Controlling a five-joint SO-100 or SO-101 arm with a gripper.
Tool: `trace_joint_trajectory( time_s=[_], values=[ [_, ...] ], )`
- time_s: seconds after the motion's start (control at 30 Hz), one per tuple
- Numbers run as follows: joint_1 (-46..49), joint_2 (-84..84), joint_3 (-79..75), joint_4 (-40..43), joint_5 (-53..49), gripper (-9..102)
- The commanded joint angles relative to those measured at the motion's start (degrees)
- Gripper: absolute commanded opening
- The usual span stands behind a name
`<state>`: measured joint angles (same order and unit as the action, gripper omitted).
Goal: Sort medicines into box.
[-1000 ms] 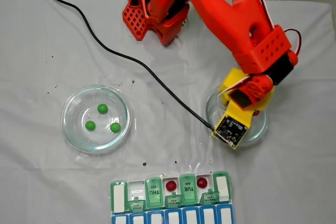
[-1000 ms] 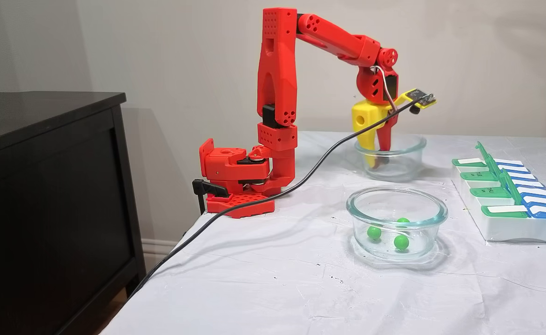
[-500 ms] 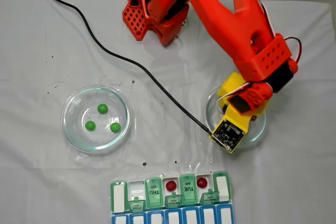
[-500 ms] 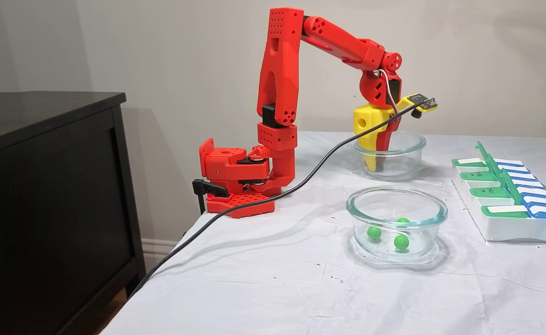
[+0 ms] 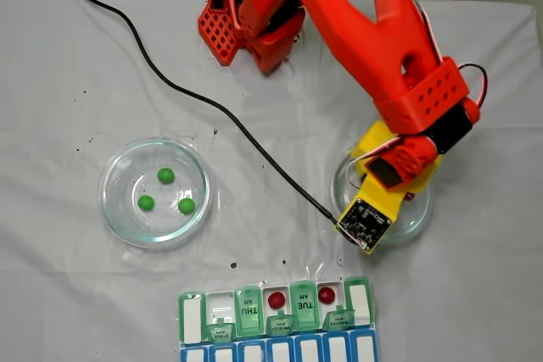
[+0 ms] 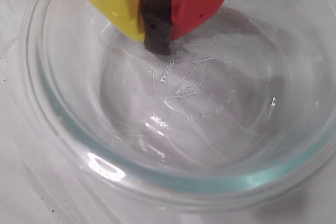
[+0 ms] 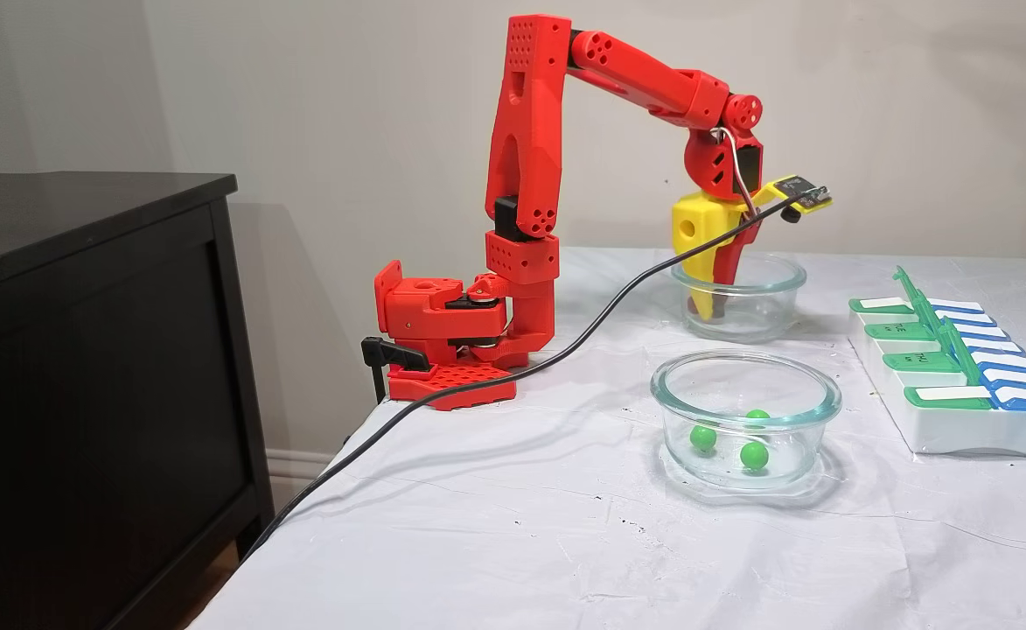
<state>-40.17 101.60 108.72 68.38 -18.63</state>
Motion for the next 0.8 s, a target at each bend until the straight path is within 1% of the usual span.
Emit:
trace_joint_trajectory(
  time_s=[0.0,0.13,0.27,0.3,0.33,0.5,0.73,0.77],
  values=[
    [-3.1,6.7,3.9,-4.1,0.0,0],
    [-3.6,5.5,5.4,-6.7,1.1,0],
    [-3.4,4.7,5.0,-6.9,2.1,1],
    [-3.5,4.6,5.0,-6.9,2.4,2],
    [-3.6,4.3,5.0,-6.8,2.5,9],
    [-3.8,3.3,4.7,-6.4,2.9,12],
    [-4.3,2.5,4.7,-5.8,3.3,21],
    [-4.4,2.4,4.7,-6.0,3.3,21]
  ],
)
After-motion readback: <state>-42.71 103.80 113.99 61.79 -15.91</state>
